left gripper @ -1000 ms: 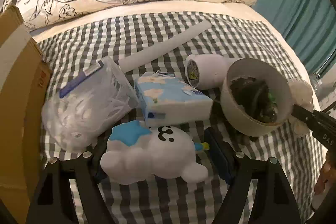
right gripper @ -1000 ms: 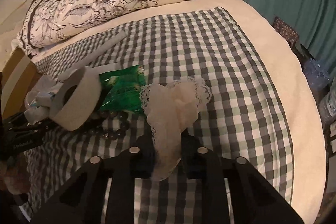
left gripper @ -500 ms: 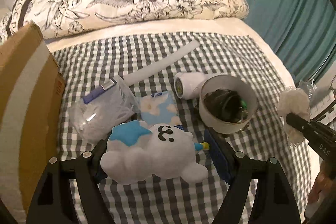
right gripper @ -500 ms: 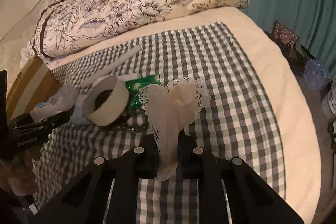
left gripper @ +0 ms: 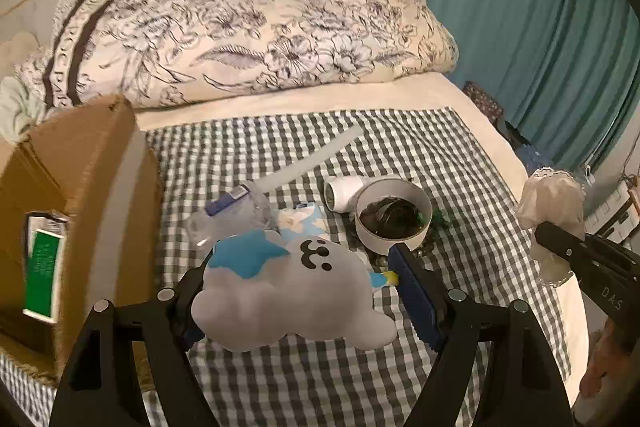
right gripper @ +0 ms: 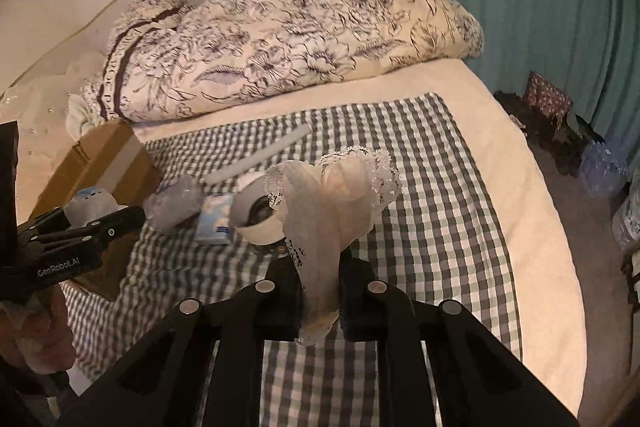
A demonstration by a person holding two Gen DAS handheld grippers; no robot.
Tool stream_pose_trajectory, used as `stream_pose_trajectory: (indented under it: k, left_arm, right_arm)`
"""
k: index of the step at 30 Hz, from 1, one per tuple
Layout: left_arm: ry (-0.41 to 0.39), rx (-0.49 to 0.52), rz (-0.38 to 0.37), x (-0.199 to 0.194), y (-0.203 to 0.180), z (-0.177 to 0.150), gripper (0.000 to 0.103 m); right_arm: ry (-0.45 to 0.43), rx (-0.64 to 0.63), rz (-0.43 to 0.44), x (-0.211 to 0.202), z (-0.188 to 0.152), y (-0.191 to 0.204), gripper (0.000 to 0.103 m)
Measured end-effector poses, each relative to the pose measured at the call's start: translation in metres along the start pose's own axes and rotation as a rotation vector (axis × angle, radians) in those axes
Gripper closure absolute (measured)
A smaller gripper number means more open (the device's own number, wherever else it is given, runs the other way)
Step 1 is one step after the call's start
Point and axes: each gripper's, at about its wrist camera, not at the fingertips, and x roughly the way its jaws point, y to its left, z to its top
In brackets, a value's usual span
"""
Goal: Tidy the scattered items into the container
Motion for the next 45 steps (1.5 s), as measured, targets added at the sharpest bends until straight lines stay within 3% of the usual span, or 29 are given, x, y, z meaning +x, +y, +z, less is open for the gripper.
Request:
stream_pose_trajectory:
  k: [23,45]
  left_arm:
    - [-0.182,0.05,0.045,-0.129,-0.008,-0.008,0.022]
    - [-0.267,0.009,0.053,-0.183,0.039,-0.007,0.022]
  right_arm:
    - [-0.143,-0.018,0.04,-0.112,-0.01,0.029,0.09]
    - [-0.201,-0.062,0.062,-0.144,0.002,0.074,0.09]
